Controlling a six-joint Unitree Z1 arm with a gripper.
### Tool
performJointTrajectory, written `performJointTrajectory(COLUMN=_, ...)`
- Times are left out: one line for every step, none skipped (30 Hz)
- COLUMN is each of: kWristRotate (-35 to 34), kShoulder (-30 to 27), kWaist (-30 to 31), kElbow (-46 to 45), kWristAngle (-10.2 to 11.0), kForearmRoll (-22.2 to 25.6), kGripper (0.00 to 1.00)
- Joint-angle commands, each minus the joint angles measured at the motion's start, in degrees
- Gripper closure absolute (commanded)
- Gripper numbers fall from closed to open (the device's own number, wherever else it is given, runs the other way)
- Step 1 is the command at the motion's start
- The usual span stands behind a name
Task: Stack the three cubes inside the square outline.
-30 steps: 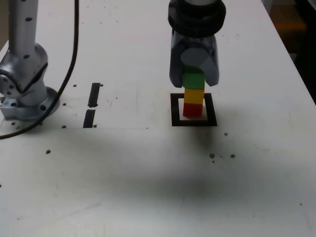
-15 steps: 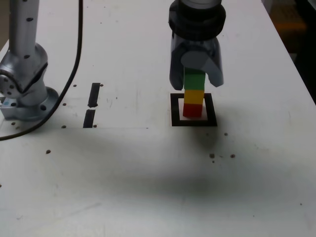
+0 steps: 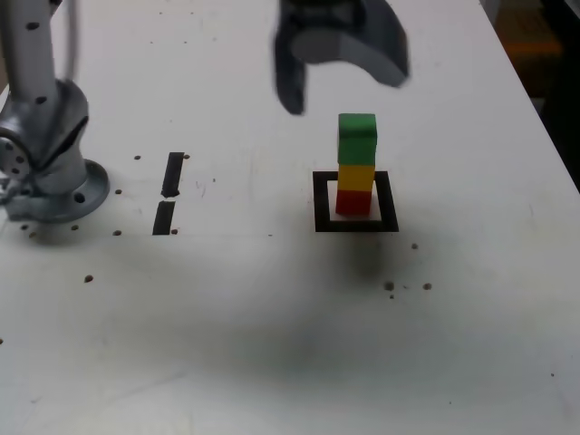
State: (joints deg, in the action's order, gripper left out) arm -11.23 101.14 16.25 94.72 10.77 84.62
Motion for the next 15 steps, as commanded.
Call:
performJointTrajectory(kWristRotate=0.1, kShoulder=-6.4, kWaist=1.2, kElbow=-0.6, kWristAngle=0.1, kForearmRoll=1.8, kGripper=0.0)
performJointTrajectory(kWristRotate=0.2, kShoulder=-8.7, kWaist=1.6, kElbow=-1.4, kWristAngle=0.1, kForearmRoll=2.6, kGripper=0.0)
performJointTrajectory(kWristRotate=0.3, kShoulder=-11.1, kWaist=1.9, kElbow=-2.5, kWristAngle=0.1, kForearmRoll=3.1, kGripper=0.0)
performJointTrajectory(kWristRotate=0.5, kShoulder=-13.3, kWaist=2.1, kElbow=-4.0, kWristAngle=0.2, kForearmRoll=3.5, kGripper=0.0)
performJointTrajectory(kWristRotate=0.5, kShoulder=-14.8, kWaist=2.2, kElbow=-5.2, kWristAngle=0.2, kForearmRoll=3.7, kGripper=0.0)
performJointTrajectory(kWristRotate=0.6, kShoulder=-17.5, kWaist=2.2, kElbow=-7.9, kWristAngle=0.1, kForearmRoll=3.8, kGripper=0.0)
performJointTrajectory(kWristRotate=0.7, kShoulder=-19.3, kWaist=2.0, kElbow=-10.2, kWristAngle=0.1, kForearmRoll=3.6, kGripper=0.0)
performJointTrajectory(kWristRotate=0.9, kShoulder=-20.8, kWaist=1.6, kElbow=-12.6, kWristAngle=0.0, kForearmRoll=3.2, kGripper=0.0)
performJointTrajectory(kWristRotate=1.1, kShoulder=-22.0, kWaist=1.1, kElbow=-15.0, kWristAngle=-0.1, kForearmRoll=2.5, kGripper=0.0)
performJointTrajectory(kWristRotate=1.5, kShoulder=-23.3, kWaist=0.4, kElbow=-18.1, kWristAngle=-0.4, kForearmRoll=1.2, kGripper=0.0)
performJointTrajectory(kWristRotate=1.8, kShoulder=-24.0, kWaist=0.0, kElbow=-20.4, kWristAngle=-0.6, kForearmRoll=0.0, kGripper=0.0)
performJointTrajectory(kWristRotate=2.2, kShoulder=-24.7, kWaist=-0.7, kElbow=-24.1, kWristAngle=-1.0, kForearmRoll=-2.5, kGripper=0.0)
performJointTrajectory(kWristRotate=2.6, kShoulder=-25.1, kWaist=-0.9, kElbow=-27.0, kWristAngle=-1.4, kForearmRoll=-4.9, kGripper=0.0)
performJointTrajectory(kWristRotate=2.8, kShoulder=-25.3, kWaist=-1.0, kElbow=-29.2, kWristAngle=-1.7, kForearmRoll=-6.8, kGripper=0.0)
performJointTrajectory(kWristRotate=3.2, kShoulder=-25.4, kWaist=-1.3, kElbow=-32.1, kWristAngle=-2.1, kForearmRoll=-9.5, kGripper=0.0)
